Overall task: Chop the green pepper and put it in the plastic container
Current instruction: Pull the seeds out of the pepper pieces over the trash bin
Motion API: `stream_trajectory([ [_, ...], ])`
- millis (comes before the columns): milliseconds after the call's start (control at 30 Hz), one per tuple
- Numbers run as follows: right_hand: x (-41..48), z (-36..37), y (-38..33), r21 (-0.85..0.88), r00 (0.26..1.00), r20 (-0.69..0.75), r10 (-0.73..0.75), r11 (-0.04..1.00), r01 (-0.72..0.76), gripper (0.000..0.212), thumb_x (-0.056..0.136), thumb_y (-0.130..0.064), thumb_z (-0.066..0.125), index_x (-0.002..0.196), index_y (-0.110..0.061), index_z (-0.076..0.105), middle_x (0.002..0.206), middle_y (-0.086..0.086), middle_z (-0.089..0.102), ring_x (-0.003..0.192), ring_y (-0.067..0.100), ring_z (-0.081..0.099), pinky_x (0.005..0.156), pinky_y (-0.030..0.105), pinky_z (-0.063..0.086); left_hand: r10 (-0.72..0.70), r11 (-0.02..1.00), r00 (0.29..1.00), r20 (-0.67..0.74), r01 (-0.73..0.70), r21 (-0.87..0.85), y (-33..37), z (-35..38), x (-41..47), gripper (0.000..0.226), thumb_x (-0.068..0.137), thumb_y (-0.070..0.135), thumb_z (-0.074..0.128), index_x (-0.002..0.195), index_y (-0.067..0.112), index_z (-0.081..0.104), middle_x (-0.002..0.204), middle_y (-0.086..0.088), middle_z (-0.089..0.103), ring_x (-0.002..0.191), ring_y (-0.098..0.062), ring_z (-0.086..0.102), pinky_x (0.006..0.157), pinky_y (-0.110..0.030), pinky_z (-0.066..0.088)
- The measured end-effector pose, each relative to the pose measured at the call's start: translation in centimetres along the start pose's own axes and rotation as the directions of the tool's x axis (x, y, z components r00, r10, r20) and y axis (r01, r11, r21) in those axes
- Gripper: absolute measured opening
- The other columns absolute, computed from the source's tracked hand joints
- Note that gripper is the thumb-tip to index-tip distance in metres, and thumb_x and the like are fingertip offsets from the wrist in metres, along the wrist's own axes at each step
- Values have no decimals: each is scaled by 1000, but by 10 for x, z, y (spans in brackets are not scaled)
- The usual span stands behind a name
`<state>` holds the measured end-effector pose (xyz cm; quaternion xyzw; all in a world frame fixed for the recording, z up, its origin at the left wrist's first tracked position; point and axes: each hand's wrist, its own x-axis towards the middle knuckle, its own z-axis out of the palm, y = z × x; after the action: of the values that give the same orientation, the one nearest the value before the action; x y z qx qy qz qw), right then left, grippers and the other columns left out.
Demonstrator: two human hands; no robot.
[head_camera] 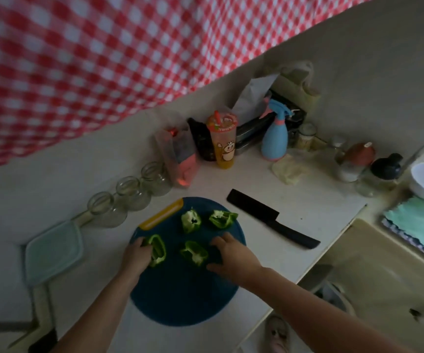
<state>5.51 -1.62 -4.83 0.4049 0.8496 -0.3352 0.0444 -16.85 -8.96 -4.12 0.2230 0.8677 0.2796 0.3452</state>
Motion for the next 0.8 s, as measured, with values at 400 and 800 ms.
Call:
stream_trajectory([
  [400,30,23,-42,18,993,-46,111,994,-110,34,93,-34,54,115,-9,52,117,13,52,101,32,56,80,36,46,359,932,931,-68,-361,-16,7,-4,-21,28,90,0,50,110,16,60,112,-3,58,100,-16,55,83,-26,42],
  [800,-16,-41,-1,484,976,-143,161,872,-73,15,83,-30,68,94,-22,63,79,-7,57,67,6,51,61,18,40,300,819,746,595,118,-562,57,41,-59,41,87,6,56,122,27,52,110,-5,69,100,-22,66,82,-38,56],
])
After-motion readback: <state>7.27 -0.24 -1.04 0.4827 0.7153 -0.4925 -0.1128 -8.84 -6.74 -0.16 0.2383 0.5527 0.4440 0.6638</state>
